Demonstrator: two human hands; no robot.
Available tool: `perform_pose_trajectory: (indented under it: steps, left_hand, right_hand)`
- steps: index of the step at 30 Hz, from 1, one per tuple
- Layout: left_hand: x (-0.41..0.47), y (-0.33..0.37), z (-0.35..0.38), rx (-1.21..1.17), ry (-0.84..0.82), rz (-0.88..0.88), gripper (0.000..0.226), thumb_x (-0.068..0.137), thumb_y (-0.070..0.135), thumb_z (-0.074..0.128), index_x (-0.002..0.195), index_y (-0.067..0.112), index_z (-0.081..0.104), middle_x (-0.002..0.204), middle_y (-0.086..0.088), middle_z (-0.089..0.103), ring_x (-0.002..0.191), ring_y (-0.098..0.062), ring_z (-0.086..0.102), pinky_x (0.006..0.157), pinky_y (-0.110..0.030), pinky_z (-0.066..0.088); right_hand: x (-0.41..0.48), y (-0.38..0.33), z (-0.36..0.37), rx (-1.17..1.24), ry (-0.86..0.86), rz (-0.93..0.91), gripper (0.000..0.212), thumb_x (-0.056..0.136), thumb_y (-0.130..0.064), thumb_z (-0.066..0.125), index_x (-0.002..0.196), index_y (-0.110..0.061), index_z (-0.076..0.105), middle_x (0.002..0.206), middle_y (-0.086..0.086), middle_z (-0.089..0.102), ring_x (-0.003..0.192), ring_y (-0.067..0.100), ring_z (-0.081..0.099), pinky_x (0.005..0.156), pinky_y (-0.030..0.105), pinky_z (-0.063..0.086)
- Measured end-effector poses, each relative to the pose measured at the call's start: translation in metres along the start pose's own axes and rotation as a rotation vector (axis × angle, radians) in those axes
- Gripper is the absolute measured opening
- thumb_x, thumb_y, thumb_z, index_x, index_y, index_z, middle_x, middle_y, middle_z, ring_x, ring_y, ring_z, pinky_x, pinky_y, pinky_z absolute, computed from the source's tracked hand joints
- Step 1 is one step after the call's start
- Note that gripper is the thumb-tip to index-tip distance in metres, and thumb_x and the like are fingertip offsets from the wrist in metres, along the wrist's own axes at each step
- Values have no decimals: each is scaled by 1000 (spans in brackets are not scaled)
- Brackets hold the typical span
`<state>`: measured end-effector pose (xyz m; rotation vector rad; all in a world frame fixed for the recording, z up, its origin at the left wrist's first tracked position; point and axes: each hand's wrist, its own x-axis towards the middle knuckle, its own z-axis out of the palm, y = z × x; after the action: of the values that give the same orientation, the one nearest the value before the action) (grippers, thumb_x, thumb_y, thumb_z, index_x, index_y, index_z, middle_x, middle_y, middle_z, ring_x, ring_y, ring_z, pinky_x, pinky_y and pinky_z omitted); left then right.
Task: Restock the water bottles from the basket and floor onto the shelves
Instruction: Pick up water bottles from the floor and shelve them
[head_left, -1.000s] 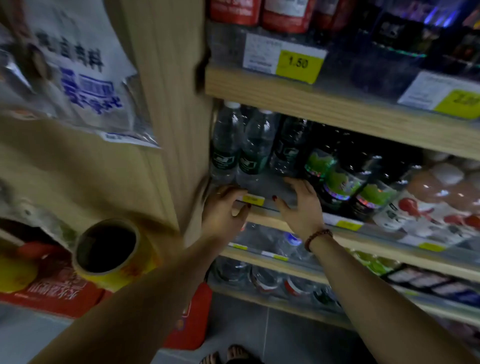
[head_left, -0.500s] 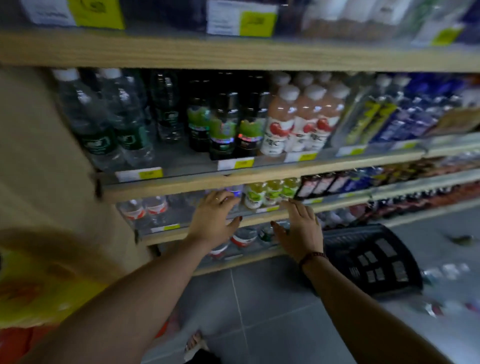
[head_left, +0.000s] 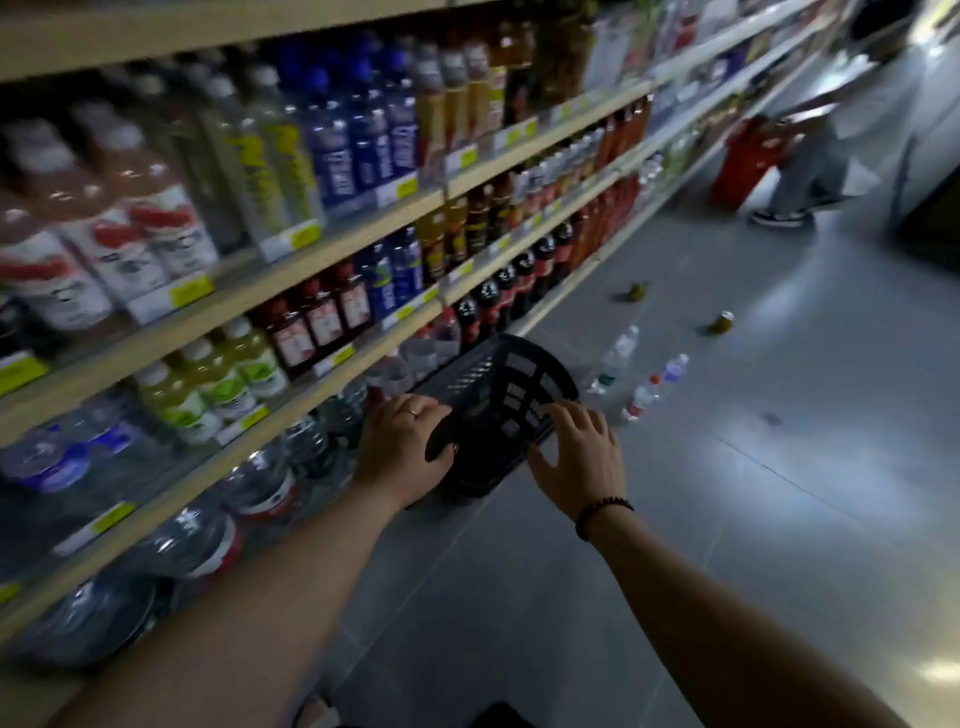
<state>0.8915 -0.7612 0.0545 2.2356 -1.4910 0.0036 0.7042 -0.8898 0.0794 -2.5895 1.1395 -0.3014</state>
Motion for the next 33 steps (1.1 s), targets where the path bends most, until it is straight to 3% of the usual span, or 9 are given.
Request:
perform_pose_trajectory:
  steps: [4, 9, 15, 23, 28, 33]
  left_hand:
    - [47, 74, 42, -19, -34, 115, 46, 74, 35, 71, 113, 11, 69, 111, -8, 67, 108, -30, 60, 93, -40, 50]
    - [101, 142, 85, -60, -79, 235, 45, 69, 36, 65, 106, 11, 71, 106, -10, 68, 102, -33, 62, 93, -44, 49]
    - [178, 194, 128, -70, -116, 341, 44, 67, 25, 82, 107, 11, 70, 106, -9, 68, 101, -33, 62, 93, -42, 46]
    - [289, 215, 187, -67, -187, 310, 42, 66, 30, 79, 104, 14, 71, 103, -7, 69, 98, -33, 62, 86, -40, 47]
    - [351, 235, 211, -72, -210, 296, 45, 63, 39, 59, 98, 15, 72, 96, -6, 69, 91, -33, 63, 80, -39, 48]
    - [393, 262, 238, -46, -207, 297, 43, 63, 35, 65, 100, 15, 72, 97, -6, 69, 91, -33, 62, 78, -39, 48]
  right_hand:
    - [-16, 80, -27, -4, 56, 159, 57, 87, -44, 60, 136, -17, 47, 138, 4, 50, 128, 25, 42, 105, 38, 36]
    - [-27, 152, -48, 6, 98, 337, 56, 88, -45, 58, 137, -19, 45, 140, 2, 48, 129, 23, 40, 106, 35, 34]
    - [-3, 214, -64, 35, 132, 467, 57, 89, -42, 58, 138, -18, 44, 143, 4, 45, 133, 23, 37, 109, 36, 32]
    - [83, 291, -81, 34, 92, 528, 58, 89, -41, 60, 139, -17, 44, 143, 4, 45, 133, 24, 38, 109, 37, 34]
    - [132, 335, -93, 55, 92, 538, 57, 89, -42, 59, 139, -19, 43, 144, 2, 44, 133, 22, 38, 108, 35, 34]
    - [172, 384, -104, 80, 109, 528, 56, 88, -42, 60, 137, -18, 45, 141, 1, 46, 129, 22, 41, 105, 35, 39]
